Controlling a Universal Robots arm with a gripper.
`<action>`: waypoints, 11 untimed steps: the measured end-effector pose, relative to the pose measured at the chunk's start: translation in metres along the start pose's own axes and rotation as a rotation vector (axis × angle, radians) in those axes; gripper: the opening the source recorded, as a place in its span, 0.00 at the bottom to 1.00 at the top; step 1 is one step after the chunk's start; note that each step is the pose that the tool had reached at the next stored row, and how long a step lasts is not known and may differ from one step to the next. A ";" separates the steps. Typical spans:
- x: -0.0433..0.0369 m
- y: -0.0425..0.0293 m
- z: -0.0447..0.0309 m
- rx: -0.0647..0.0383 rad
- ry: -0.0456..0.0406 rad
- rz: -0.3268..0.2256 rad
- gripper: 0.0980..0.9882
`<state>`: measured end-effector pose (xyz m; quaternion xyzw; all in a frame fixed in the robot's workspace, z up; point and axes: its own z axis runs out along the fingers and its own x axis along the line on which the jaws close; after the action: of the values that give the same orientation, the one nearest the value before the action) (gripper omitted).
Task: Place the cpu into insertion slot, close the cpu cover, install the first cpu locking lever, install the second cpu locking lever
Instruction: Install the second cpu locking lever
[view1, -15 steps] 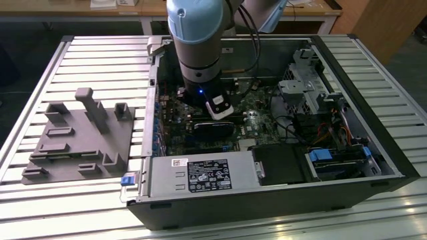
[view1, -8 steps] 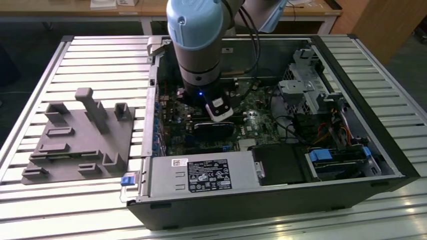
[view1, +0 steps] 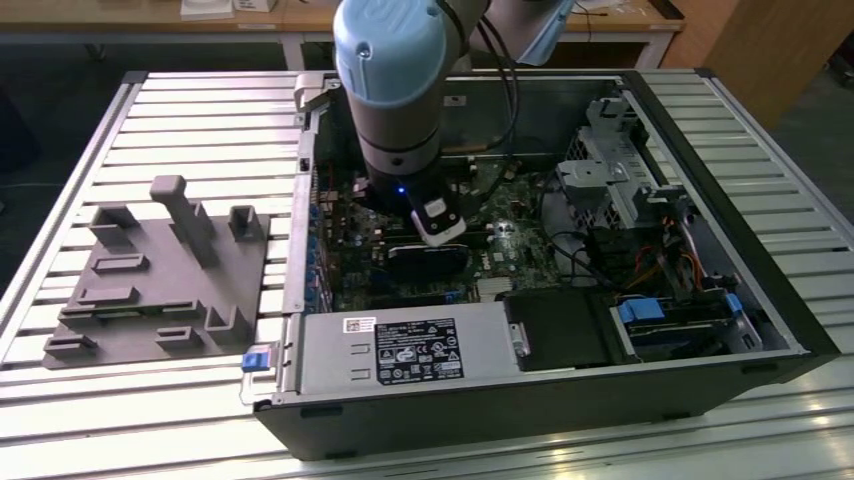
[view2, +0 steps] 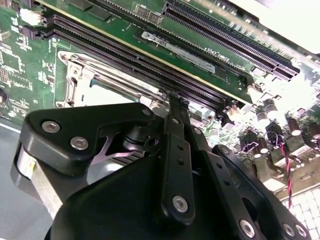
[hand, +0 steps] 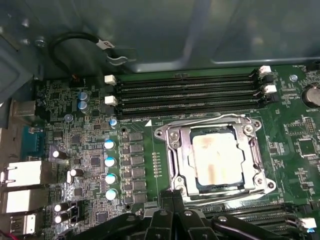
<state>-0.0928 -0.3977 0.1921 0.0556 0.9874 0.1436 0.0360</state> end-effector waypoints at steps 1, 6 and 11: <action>0.0001 -0.0001 0.0007 -0.001 0.0007 -0.002 0.01; 0.0006 -0.0011 0.0034 -0.002 0.0038 -0.011 0.01; 0.0005 -0.0007 0.0022 -0.002 0.0042 -0.013 0.01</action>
<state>-0.0932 -0.3976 0.1897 0.0489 0.9877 0.1446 0.0350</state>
